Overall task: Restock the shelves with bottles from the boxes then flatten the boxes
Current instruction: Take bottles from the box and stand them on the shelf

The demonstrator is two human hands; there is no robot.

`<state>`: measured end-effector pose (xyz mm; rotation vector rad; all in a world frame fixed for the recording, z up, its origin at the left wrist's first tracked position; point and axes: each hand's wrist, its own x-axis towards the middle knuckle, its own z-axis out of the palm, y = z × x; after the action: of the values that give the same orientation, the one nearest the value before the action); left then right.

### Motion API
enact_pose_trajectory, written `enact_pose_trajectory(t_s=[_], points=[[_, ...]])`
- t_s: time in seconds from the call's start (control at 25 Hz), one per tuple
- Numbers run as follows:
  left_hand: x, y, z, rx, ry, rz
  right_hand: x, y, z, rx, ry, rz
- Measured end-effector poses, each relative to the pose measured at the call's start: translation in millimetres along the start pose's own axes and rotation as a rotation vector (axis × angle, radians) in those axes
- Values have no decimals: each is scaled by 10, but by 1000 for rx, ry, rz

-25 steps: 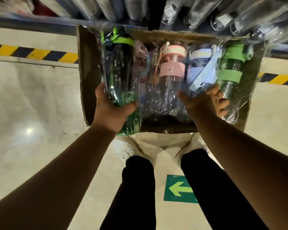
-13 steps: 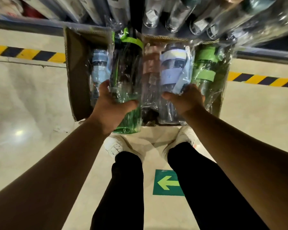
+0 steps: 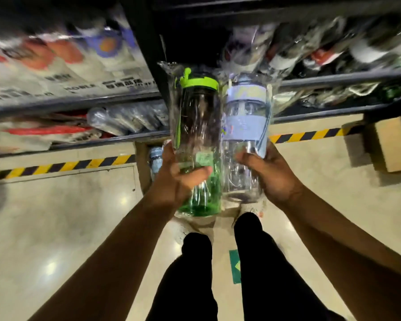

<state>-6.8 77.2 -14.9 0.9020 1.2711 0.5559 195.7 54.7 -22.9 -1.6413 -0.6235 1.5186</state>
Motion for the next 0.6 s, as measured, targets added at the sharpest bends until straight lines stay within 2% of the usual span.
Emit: enact_pose_trajectory(t_s=[0.2,0.28,0.44,0.6], points=[[-1009,1295,303,8,-85,134,-1194,-1178,-165,39,26,-167],[-1336,1711,455,84,-106,206,-1637,-1589,-269,31,71,-253],[-1835,2328,856,177,-60,289,-2237,-2136,-609,-21,120,-426],[-2283,2745,1681,128,-86,425,-2804,-2588,-1343,-71,158,-587]])
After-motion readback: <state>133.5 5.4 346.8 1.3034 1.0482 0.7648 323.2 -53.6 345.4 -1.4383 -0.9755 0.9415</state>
